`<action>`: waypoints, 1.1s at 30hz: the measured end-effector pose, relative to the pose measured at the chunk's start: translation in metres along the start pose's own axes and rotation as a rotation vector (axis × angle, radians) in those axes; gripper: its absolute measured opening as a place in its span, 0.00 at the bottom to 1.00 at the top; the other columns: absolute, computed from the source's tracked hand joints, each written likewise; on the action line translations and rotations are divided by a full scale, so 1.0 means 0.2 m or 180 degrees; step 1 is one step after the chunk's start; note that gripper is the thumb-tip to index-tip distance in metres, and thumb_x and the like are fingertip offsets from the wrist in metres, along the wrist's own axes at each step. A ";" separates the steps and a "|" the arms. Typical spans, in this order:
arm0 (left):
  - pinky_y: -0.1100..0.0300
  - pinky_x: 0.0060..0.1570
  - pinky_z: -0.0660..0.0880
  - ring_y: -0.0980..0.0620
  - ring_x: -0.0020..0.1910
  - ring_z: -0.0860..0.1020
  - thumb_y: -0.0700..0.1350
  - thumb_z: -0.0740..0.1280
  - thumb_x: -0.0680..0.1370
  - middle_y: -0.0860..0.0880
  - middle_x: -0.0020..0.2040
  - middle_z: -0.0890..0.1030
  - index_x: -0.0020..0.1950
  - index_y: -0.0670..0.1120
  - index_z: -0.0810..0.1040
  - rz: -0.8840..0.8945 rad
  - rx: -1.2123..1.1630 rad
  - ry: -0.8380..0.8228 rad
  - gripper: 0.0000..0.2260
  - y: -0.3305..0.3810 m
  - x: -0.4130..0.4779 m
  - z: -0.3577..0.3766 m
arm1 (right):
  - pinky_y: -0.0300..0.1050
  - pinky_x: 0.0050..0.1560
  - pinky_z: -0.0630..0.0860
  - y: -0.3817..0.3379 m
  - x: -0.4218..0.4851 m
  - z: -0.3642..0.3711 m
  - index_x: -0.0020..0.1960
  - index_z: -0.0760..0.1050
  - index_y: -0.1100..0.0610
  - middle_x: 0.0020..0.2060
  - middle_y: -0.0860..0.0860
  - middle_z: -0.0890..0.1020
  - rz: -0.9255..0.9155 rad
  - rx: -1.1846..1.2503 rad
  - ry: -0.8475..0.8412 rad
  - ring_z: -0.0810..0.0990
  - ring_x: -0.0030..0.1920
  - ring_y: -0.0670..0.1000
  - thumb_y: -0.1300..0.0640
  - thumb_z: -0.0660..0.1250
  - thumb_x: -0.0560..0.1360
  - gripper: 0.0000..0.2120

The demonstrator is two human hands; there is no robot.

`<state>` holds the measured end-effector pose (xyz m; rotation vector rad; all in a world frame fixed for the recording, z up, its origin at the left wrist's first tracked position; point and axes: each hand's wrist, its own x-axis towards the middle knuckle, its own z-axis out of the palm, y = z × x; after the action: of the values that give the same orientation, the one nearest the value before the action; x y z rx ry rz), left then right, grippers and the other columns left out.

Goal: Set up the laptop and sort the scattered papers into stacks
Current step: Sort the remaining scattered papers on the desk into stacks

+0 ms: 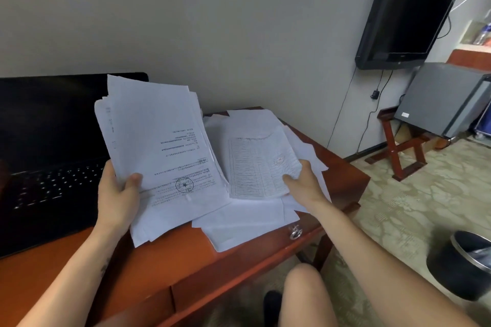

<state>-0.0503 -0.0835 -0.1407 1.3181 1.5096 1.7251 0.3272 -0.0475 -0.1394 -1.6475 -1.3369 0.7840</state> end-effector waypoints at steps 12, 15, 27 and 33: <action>0.54 0.59 0.75 0.55 0.61 0.79 0.34 0.63 0.82 0.57 0.60 0.79 0.60 0.65 0.71 0.0269 0.0085 0.0079 0.23 -0.08 -0.05 -0.09 | 0.50 0.66 0.71 -0.19 0.02 0.17 0.79 0.47 0.66 0.73 0.57 0.70 0.0195 -0.2026 -0.0314 0.70 0.72 0.59 0.27 0.72 0.66 0.62; 0.55 0.57 0.75 0.54 0.58 0.79 0.34 0.62 0.81 0.53 0.60 0.79 0.66 0.55 0.72 0.0293 0.0165 0.0125 0.19 -0.09 -0.06 -0.09 | 0.47 0.60 0.73 -0.23 0.00 0.21 0.75 0.58 0.63 0.69 0.55 0.73 0.0201 -0.2364 -0.0405 0.74 0.68 0.57 0.25 0.73 0.61 0.58; 0.65 0.48 0.73 0.63 0.54 0.77 0.34 0.62 0.81 0.62 0.54 0.77 0.67 0.52 0.71 0.0165 0.0156 0.0345 0.19 -0.06 -0.13 -0.13 | 0.50 0.68 0.70 -0.30 -0.07 0.33 0.76 0.58 0.64 0.71 0.61 0.70 0.0694 -0.1318 -0.0375 0.71 0.70 0.61 0.53 0.76 0.73 0.41; 0.59 0.54 0.72 0.56 0.55 0.77 0.34 0.62 0.82 0.57 0.56 0.78 0.73 0.47 0.71 0.0108 0.0110 0.0366 0.20 -0.06 -0.15 -0.14 | 0.52 0.61 0.79 -0.20 -0.10 0.23 0.67 0.71 0.64 0.58 0.56 0.80 0.0799 0.0001 -0.0119 0.80 0.56 0.58 0.66 0.62 0.78 0.18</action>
<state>-0.0665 -0.1182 -0.1595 1.2881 1.5955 1.8317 0.2645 -0.0532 -0.1245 -1.8311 -1.1677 0.9651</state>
